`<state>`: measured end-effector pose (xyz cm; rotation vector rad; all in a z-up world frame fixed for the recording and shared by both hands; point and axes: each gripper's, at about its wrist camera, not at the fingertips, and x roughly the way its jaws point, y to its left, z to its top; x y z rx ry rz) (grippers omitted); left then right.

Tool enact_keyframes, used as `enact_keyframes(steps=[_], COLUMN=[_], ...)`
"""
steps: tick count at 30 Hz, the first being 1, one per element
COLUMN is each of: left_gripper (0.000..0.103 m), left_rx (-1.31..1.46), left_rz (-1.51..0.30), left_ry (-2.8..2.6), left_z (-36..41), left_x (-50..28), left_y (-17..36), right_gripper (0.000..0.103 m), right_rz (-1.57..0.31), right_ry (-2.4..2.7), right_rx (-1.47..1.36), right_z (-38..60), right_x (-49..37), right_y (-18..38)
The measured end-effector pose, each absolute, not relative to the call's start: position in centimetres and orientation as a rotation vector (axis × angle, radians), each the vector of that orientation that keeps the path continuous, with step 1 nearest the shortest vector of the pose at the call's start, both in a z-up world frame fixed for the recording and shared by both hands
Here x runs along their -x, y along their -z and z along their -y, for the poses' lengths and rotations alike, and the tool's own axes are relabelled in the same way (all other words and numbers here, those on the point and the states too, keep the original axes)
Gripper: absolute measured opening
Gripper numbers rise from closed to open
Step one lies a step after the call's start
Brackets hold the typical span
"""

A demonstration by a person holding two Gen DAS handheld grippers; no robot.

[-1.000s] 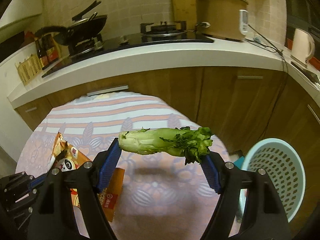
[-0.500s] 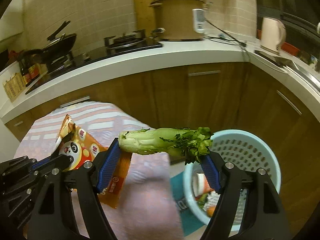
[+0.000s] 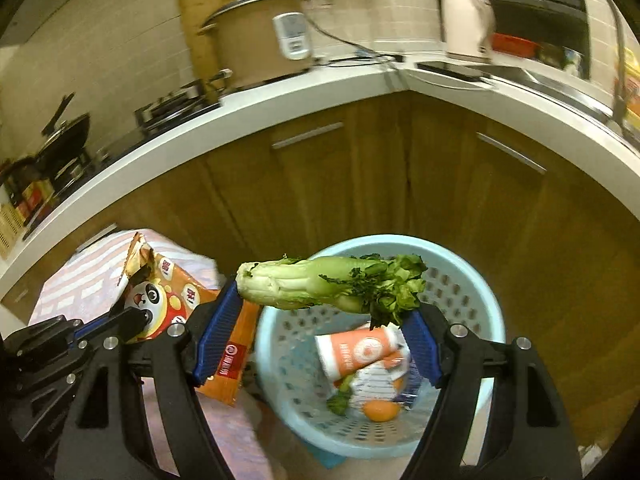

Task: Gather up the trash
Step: 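Carry the snack bag and bok choy over the blue basket, then open both grippers to drop the bag and bok choy into the basket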

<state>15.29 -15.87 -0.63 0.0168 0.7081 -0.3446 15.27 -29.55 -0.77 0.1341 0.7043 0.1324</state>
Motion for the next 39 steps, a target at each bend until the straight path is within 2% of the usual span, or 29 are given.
enact_keyframes(steps=[12, 21, 24, 26, 27, 31, 34, 36, 39], left_gripper=[0.005, 0.007, 0.019, 0.046, 0.049, 0.050, 0.056, 0.060, 0.060], left_rx=[-0.122, -0.127, -0.130, -0.146, -0.155, -0.145, -0.132, -0.118, -0.101], left_rz=[-0.742, -0.786, -0.803, -0.800, -0.792, -0.793, -0.787, -0.775, -0.763], left_ry=[0.359, 0.382, 0.387, 0.375, 0.365, 0.363, 0.355, 0.347, 0.345], left_z=[21.6, 22.8, 23.1, 23.2, 23.1, 22.6, 22.0, 21.4, 20.7], left_x=[-17.1, -18.6, -19.0, -18.9, -18.8, -18.6, -18.5, -18.2, -17.7], left_y=[3.2, 4.9, 5.4, 5.6, 5.6, 5.4, 5.1, 4.9, 4.5], right_gripper=[0.072, 0.073, 0.074, 0.074, 0.074, 0.074, 0.075, 0.077, 0.081], right_rz=[-0.767, -0.815, -0.841, -0.855, -0.861, -0.873, -0.871, -0.864, -0.857], right_ry=[-0.036, -0.008, -0.006, -0.012, -0.012, -0.007, -0.007, -0.006, -0.011], right_rx=[-0.190, -0.200, -0.200, -0.206, -0.208, -0.223, -0.234, -0.231, -0.226], right_z=[35.3, 36.3, 36.3, 36.3, 36.3, 36.4, 36.5, 36.4, 36.1], right_x=[-16.7, -17.5, -17.8, -17.9, -17.9, -17.8, -17.6, -17.4, -17.3], right_y=[4.6, 6.6, 7.4, 7.8, 8.0, 8.5, 8.3, 8.1, 7.7])
